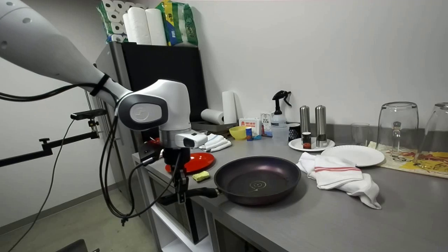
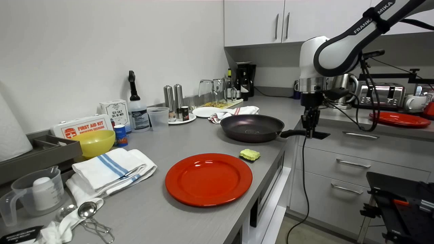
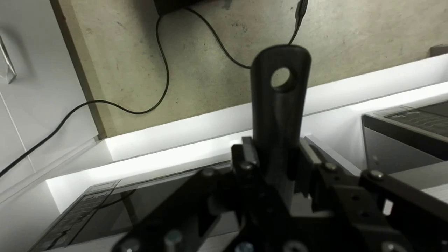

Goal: Move the pan to the left then move it forwards.

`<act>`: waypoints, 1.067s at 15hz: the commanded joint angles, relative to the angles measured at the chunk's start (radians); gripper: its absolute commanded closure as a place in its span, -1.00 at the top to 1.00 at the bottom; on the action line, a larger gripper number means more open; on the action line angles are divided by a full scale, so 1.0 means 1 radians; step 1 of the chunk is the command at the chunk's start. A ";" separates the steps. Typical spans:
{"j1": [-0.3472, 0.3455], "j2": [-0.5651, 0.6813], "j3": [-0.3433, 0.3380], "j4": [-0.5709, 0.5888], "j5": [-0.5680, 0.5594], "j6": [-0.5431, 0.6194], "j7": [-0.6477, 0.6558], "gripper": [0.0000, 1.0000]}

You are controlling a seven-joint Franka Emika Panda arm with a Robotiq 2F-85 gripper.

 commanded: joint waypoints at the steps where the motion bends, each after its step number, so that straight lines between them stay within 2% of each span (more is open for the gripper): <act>1: -0.004 -0.060 -0.005 -0.038 -0.017 -0.059 -0.042 -0.85; 16: -0.005 -0.103 -0.004 -0.087 -0.111 -0.074 -0.140 -0.83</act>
